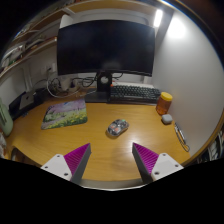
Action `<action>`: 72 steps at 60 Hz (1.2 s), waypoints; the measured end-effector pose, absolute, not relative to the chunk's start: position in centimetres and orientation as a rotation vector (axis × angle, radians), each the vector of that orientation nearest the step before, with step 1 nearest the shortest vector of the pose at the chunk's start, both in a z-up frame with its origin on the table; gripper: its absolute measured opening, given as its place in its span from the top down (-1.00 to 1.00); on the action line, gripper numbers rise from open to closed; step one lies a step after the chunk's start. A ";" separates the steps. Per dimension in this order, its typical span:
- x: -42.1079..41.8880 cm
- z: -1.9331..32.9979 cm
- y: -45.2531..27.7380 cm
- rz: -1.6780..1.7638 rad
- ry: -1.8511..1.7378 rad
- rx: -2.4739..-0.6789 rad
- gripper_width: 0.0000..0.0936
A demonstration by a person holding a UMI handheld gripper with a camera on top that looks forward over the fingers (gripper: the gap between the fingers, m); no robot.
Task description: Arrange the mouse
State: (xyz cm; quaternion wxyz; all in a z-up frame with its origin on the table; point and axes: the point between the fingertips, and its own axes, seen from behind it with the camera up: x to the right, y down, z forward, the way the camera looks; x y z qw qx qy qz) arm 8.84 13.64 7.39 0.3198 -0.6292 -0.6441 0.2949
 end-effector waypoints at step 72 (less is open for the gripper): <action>-9.9 -1.4 13.8 0.802 -1.651 -1.642 -0.26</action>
